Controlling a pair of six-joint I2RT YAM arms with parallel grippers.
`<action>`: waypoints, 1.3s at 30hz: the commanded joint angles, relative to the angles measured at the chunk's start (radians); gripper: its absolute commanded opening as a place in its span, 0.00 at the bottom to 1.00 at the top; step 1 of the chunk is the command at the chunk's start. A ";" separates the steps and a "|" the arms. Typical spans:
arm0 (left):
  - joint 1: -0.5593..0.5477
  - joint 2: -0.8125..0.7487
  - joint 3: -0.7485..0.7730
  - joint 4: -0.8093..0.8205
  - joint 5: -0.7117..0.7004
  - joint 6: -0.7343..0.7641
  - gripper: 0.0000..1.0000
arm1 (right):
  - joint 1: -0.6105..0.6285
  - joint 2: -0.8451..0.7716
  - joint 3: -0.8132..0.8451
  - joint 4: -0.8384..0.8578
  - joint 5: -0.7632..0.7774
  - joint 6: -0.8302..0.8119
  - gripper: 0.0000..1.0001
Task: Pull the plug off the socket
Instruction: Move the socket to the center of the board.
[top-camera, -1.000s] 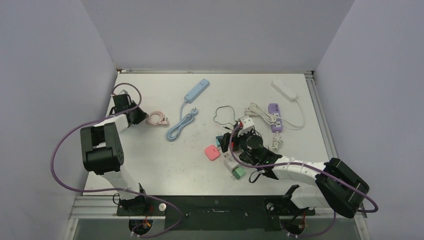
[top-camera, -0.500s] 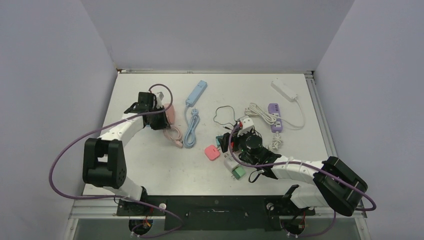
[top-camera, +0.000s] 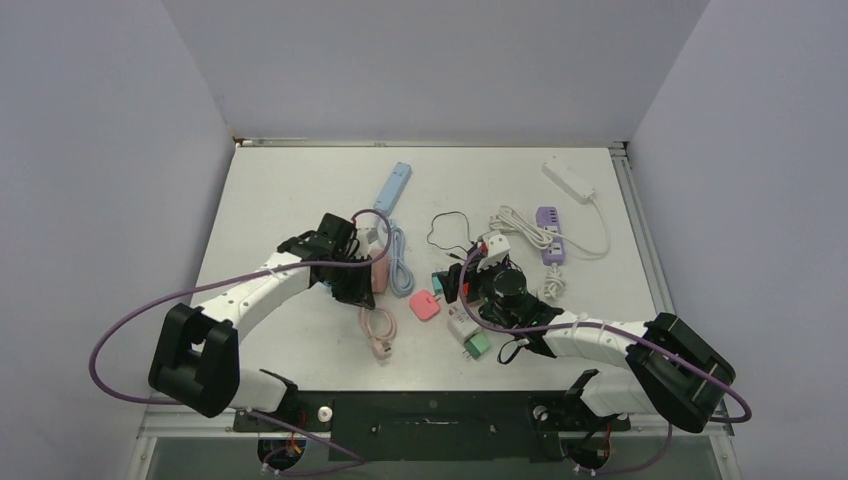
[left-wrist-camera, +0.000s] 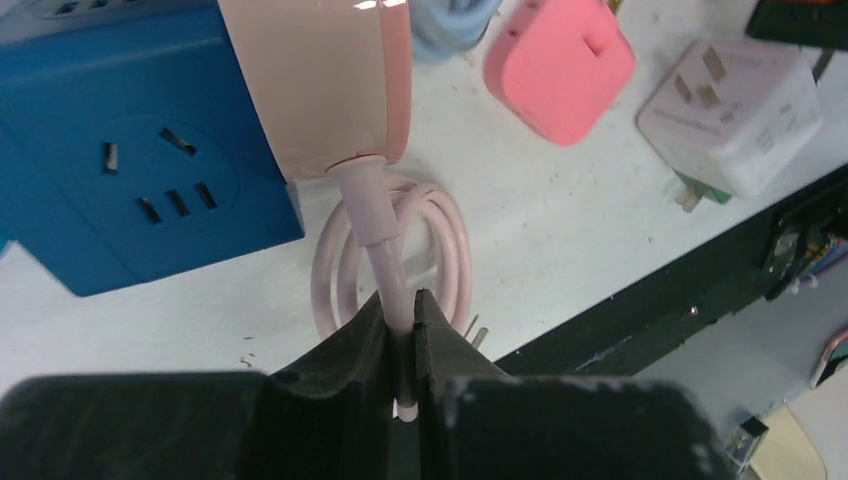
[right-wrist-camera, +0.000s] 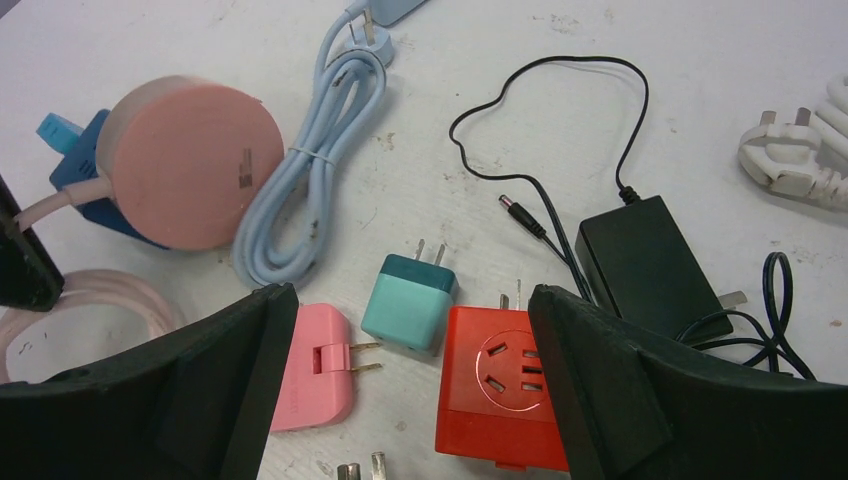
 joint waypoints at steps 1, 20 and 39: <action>-0.030 -0.094 -0.034 0.006 0.054 -0.072 0.10 | -0.007 -0.004 -0.007 0.059 0.016 0.016 0.90; 0.203 -0.362 -0.277 0.458 0.100 -0.449 0.96 | -0.014 -0.031 -0.017 0.058 0.018 0.019 0.90; 0.496 -0.335 -0.105 0.420 -0.015 -0.175 0.96 | 0.230 0.222 0.518 -0.472 0.254 0.470 0.92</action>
